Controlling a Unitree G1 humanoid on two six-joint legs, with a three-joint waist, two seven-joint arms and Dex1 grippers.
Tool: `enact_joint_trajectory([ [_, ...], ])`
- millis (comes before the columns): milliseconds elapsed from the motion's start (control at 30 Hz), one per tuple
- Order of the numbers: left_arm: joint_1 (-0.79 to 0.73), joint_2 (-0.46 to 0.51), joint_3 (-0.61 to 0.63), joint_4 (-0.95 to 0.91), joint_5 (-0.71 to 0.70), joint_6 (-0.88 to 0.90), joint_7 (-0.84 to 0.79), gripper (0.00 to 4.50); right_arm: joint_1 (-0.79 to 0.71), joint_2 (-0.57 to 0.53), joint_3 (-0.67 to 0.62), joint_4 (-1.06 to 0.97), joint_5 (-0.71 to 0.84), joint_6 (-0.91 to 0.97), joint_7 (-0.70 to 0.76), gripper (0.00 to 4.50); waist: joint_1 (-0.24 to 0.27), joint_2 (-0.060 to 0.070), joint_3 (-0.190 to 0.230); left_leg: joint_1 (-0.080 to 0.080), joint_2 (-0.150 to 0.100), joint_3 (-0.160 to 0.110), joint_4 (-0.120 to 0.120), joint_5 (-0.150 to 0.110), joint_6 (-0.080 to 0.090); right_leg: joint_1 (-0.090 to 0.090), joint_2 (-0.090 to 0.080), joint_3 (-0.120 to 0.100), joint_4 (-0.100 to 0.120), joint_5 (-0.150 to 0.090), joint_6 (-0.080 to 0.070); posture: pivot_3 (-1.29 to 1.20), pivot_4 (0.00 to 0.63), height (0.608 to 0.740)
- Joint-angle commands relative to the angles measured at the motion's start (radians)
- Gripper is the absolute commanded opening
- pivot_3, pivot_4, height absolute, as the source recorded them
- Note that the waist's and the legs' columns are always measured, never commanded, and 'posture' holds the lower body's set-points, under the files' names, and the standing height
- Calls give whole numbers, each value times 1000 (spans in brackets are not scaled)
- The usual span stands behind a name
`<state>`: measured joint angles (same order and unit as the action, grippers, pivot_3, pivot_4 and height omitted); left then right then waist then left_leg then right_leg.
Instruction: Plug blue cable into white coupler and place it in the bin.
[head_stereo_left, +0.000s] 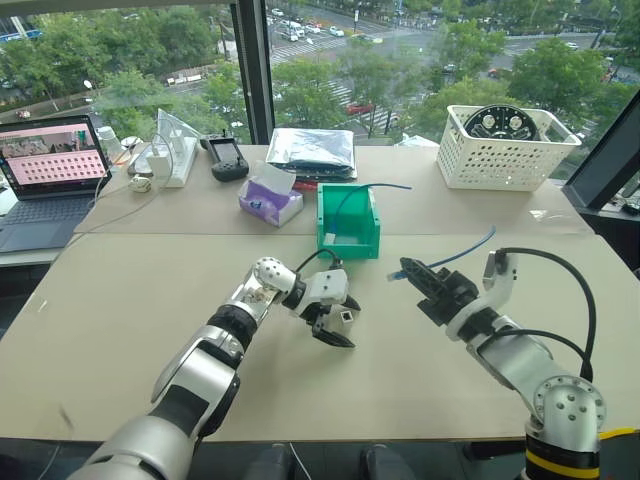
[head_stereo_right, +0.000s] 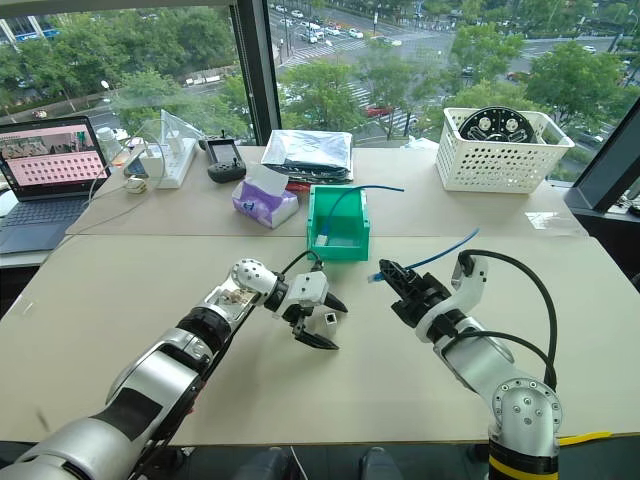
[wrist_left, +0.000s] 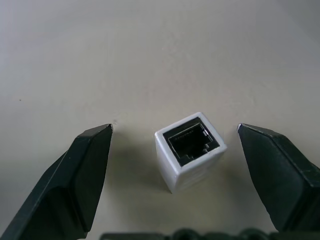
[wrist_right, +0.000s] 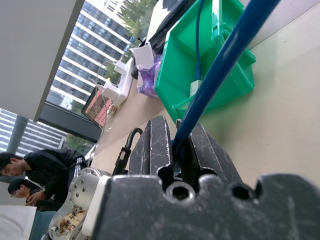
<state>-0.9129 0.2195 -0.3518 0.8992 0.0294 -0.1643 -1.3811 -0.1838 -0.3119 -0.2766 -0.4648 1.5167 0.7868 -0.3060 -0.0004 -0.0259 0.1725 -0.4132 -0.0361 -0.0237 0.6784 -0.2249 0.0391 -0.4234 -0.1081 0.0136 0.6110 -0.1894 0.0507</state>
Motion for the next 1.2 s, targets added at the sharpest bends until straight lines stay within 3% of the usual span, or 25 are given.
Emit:
enact_joint_trajectory([
  [33, 72, 44, 26, -122, -24, 121, 3, 4301, -11, -21, -1, -28, 36, -25, 5, 0, -3, 0, 0, 0, 0, 0, 0, 0, 0, 0, 0, 0, 0, 0, 0, 0, 150, 728],
  [367, 308, 125, 114, -550, -61, 473, 228, 4301, -33, -52, 22, -2, 59, -22, 6, 0, -20, 0, 0, 4, 3, 0, 0, 0, 0, 1, 2, 2, 1, 0, 0, 0, 150, 728],
  [567, 445, 114, 119, -813, -98, 701, 357, 4301, -34, -60, 30, 2, 63, -23, 5, 0, -17, 1, 0, 5, 4, 1, -1, 0, 0, 1, 3, 3, 1, 0, -1, 0, 150, 728],
  [833, 499, 90, 82, -905, -125, 743, 441, 4301, -22, -71, 33, -8, 71, -19, 0, 0, -12, 1, 0, 5, 3, 2, -1, 0, 0, 2, 2, 3, 1, 0, 0, 0, 150, 728],
  [933, 489, 83, 62, -876, -120, 682, 436, 3599, -22, -77, 32, -9, 68, -21, -2, 0, -10, 1, 0, 5, 3, 2, 0, 0, 0, 2, 2, 3, 0, 0, 0, 0, 150, 728],
  [1200, 433, 63, 13, -725, -100, 484, 405, 755, 24, -84, 39, -46, 46, -26, -18, 0, 0, 1, 0, 4, 2, 2, 0, 0, 0, 1, 1, 3, 0, 1, -2, 0, 150, 728],
])
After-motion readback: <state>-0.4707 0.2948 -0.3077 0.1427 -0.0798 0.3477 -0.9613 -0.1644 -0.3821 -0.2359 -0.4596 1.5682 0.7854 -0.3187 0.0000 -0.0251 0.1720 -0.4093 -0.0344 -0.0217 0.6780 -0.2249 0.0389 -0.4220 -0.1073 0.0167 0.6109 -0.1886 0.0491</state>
